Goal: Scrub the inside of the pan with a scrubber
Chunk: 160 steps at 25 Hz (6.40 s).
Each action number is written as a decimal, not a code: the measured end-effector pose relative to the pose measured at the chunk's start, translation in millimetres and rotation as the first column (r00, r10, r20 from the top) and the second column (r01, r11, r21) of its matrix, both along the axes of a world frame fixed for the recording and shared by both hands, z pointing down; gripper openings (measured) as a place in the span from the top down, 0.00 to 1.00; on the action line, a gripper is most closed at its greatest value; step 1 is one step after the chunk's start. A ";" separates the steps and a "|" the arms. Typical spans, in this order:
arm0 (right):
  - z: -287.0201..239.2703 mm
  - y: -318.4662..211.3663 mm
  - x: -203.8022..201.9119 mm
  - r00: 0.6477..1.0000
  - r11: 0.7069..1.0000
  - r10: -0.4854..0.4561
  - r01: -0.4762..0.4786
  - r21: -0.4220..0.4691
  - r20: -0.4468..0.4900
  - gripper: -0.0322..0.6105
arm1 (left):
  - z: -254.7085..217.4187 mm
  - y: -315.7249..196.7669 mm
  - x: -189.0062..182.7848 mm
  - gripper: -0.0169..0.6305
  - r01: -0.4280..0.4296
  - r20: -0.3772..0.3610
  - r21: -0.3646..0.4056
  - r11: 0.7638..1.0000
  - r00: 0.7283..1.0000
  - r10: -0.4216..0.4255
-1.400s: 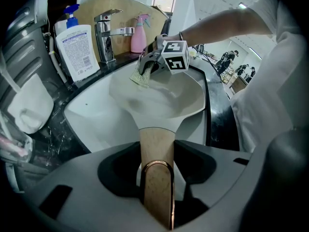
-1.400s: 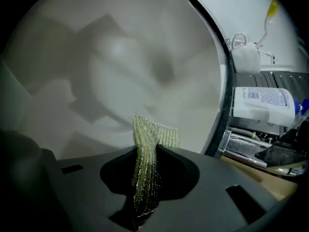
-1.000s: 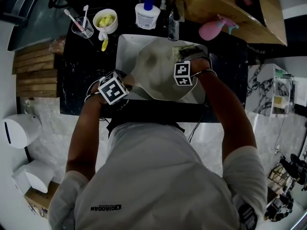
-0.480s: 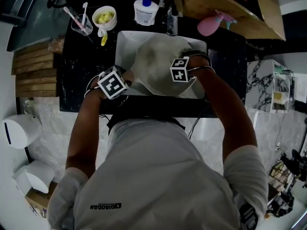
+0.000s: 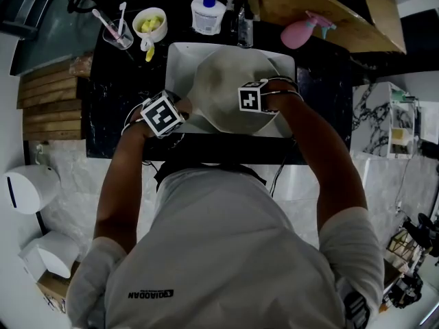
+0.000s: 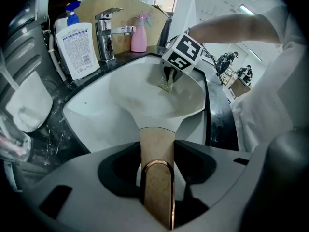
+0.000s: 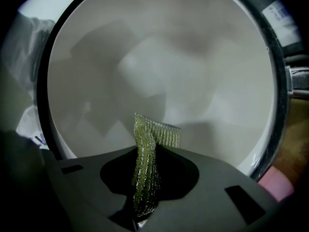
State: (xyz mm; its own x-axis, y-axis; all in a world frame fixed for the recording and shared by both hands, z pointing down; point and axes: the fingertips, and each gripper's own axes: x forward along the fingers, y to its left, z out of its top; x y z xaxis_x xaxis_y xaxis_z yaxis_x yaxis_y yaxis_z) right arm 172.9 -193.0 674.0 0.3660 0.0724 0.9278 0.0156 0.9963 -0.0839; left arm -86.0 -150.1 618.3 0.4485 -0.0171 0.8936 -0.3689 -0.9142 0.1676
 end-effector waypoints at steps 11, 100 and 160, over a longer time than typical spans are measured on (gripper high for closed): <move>-9.7 47.0 -12.6 0.951 0.934 0.308 -0.301 -0.190 0.004 0.81 | -0.7 -0.9 0.4 0.64 -0.001 -0.002 0.005 1.000 1.000 0.001; -11.7 -12.7 -165.2 0.641 0.978 -0.128 -0.044 0.203 0.757 0.77 | -5.1 0.9 5.2 0.63 0.001 -0.001 -0.050 0.999 1.000 -0.001; -18.6 -82.5 -75.7 0.824 0.878 -0.250 -0.029 0.478 0.508 0.81 | 1.0 1.9 4.7 0.63 0.009 -0.006 -0.055 0.998 1.000 -0.009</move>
